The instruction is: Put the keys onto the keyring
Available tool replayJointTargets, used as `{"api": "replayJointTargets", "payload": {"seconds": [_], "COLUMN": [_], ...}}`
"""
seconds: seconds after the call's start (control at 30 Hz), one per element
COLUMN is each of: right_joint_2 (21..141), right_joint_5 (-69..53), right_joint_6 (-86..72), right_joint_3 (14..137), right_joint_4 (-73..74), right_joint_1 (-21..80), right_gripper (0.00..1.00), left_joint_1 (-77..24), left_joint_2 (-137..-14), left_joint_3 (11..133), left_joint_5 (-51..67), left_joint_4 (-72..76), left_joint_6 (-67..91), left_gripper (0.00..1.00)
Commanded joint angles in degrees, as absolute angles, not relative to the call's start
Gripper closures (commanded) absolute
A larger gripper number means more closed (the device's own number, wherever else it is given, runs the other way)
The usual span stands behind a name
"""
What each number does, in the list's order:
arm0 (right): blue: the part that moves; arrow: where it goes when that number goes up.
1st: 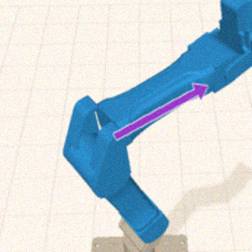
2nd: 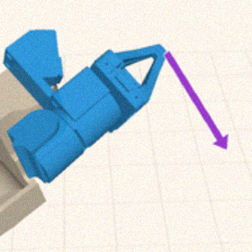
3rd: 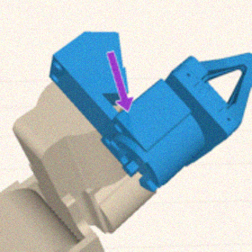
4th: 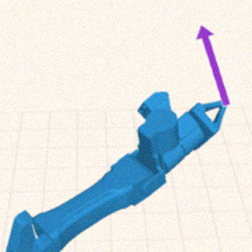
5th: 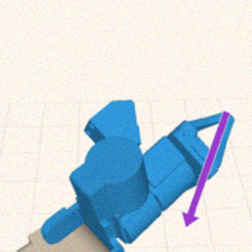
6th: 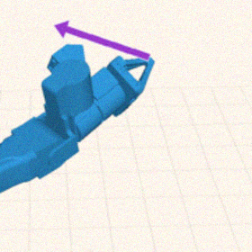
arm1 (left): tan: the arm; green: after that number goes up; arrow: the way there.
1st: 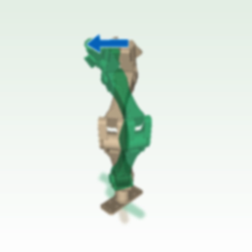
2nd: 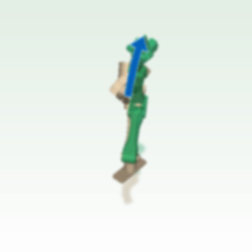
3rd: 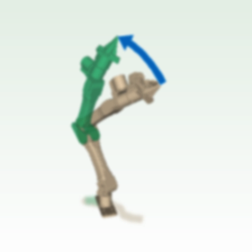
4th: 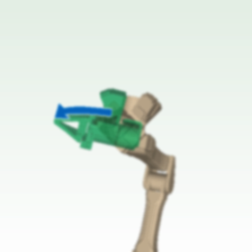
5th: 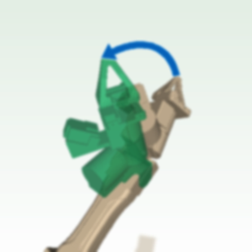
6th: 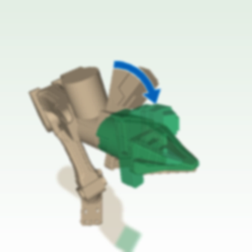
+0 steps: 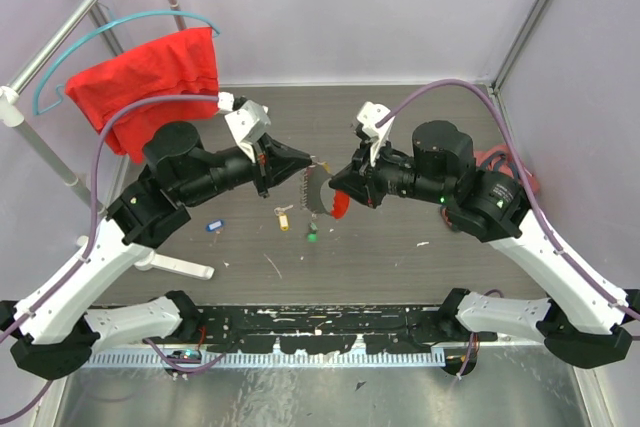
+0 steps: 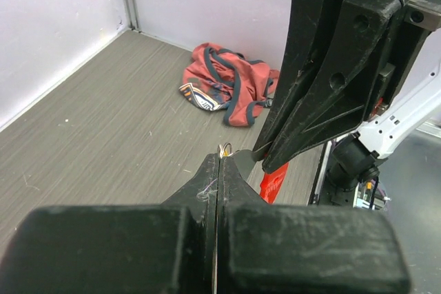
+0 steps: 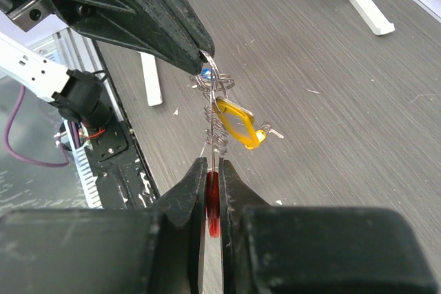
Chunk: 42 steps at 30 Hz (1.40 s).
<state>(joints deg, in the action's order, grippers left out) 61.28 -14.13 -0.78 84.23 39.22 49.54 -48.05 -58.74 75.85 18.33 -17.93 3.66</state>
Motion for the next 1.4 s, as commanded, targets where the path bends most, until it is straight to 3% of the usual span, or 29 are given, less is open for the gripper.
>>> {"api": "replayJointTargets", "payload": {"seconds": [0.0, 0.6, 1.37], "right_joint_2": [60.29, 64.13, 66.98], "right_joint_5": [-10.86, -11.78, -8.97], "right_joint_6": [-1.01, 5.21, 2.9], "right_joint_3": [88.14, 94.64, 93.02], "right_joint_4": [36.31, 42.7, 41.89], "right_joint_1": [49.48, 49.48, 50.17], "right_gripper": [0.99, 0.99, 0.99], "left_joint_1": [-47.82, -47.85, -49.18], "left_joint_2": [-59.13, -61.88, -65.84], "left_joint_3": [78.11, 81.9, 85.99], "left_joint_5": [16.29, 15.02, 5.11], "left_joint_4": [-21.43, -27.04, -29.1], "left_joint_6": [1.54, -0.45, 1.45], "left_gripper": [1.0, 1.0, 1.0]}}
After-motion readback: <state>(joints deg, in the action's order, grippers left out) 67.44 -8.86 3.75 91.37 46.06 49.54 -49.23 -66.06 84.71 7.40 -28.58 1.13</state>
